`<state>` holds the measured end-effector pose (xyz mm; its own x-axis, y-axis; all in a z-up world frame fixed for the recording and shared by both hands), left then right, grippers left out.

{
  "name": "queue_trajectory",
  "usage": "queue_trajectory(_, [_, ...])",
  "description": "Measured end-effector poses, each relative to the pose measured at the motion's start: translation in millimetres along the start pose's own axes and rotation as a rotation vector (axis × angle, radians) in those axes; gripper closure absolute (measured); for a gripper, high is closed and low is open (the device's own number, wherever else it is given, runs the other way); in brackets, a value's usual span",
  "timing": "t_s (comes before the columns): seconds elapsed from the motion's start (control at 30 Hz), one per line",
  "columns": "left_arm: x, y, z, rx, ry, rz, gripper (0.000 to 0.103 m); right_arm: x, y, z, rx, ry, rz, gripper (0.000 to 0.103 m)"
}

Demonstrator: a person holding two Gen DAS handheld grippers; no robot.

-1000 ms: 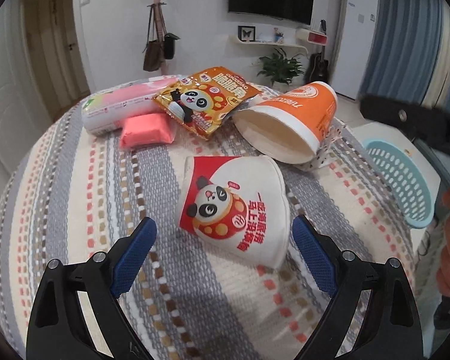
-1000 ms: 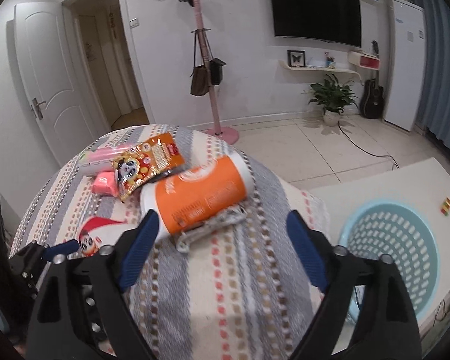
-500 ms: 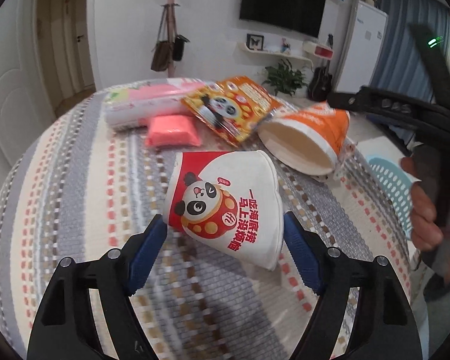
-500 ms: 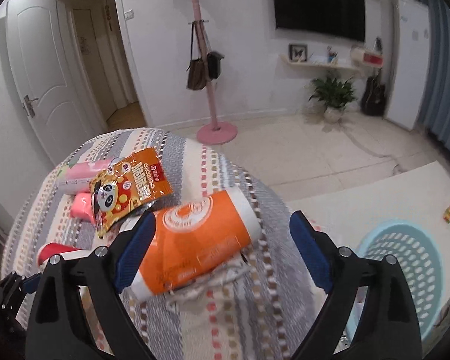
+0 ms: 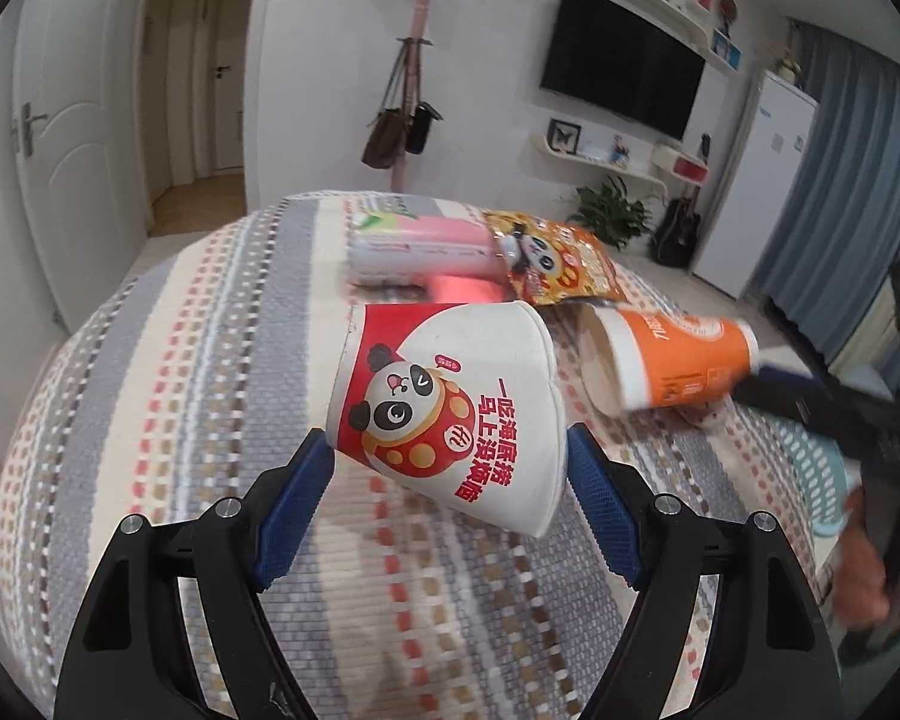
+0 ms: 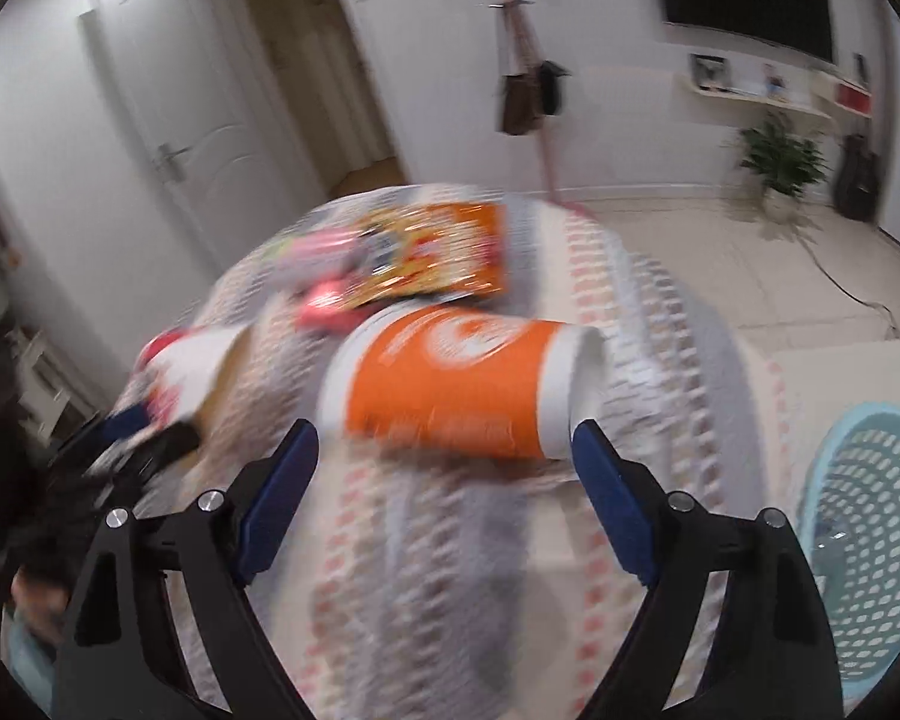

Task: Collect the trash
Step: 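Grasp the white panda paper cup with the left tool while the right tool grasps the orange soymilk cup, then carry both paper cups over the blue basket and open both tools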

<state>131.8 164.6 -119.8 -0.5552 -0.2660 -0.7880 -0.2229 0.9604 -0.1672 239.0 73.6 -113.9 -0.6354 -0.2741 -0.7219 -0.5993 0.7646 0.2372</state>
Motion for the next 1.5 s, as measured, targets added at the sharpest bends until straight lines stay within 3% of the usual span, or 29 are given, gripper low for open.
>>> queue_trajectory(0.13, [-3,14,-13,-0.016,-0.026,-0.027,0.027,16,49,-11,-0.158,0.028,-0.033,0.021])
queue_trajectory(0.23, [-3,22,-20,-0.028,-0.031,-0.04,0.027,20,70,-23,-0.221,0.024,-0.069,0.021])
queue_trajectory(0.3, [-3,25,-22,-0.028,-0.03,-0.048,0.027,16,70,-29,-0.197,-0.005,-0.097,0.021])
queue_trajectory(0.37, [-2,25,-22,-0.024,-0.027,-0.056,0.027,5,60,-27,-0.111,-0.034,-0.121,0.021])
queue_trajectory(0.5, [-3,24,-20,-0.017,-0.024,-0.06,0.027,2,52,2,-0.063,0.036,-0.075,0.02])
queue_trajectory(0.6, [-4,25,-16,-0.019,-0.014,-0.057,0.027,3,39,31,0.038,0.062,-0.067,0.02])
queue_trajectory(0.8, [-4,21,-11,-0.011,-0.004,-0.049,0.027,11,30,57,0.016,0.119,0.002,0.021])
queue_trajectory(0.83, [-4,19,-10,-0.01,-0.002,-0.046,0.027,12,30,59,0.009,0.123,0.009,0.024])
queue_trajectory(0.87, [-4,18,-9,-0.008,0.0,-0.044,0.027,13,31,59,0.0,0.126,0.011,0.035])
queue_trajectory(0.97, [-2,13,-6,0.0,0.007,-0.038,0.027,15,31,64,-0.006,0.138,0.01,0.04])
queue_trajectory(1.23, [-25,-15,-14,0.04,-0.042,0.002,0.027,-9,16,20,0.007,0.012,0.045,0.041])
queue_trajectory(1.5, [-66,-89,-10,0.143,-0.086,0.077,0.027,-42,-55,-65,0.152,-0.184,0.114,0.041])
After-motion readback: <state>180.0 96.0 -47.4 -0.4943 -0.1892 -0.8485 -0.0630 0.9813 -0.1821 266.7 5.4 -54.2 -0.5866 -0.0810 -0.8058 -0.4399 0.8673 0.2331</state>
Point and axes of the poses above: each gripper's, at about its wrist camera, not at the fingertips, and z roughly the way its jaws point, y to its left, x to its underside, the point moved 10 cm from there along z, roughly the way its jaws point, and after that the axes turned 3 degrees about -y, right-handed, at the moved point
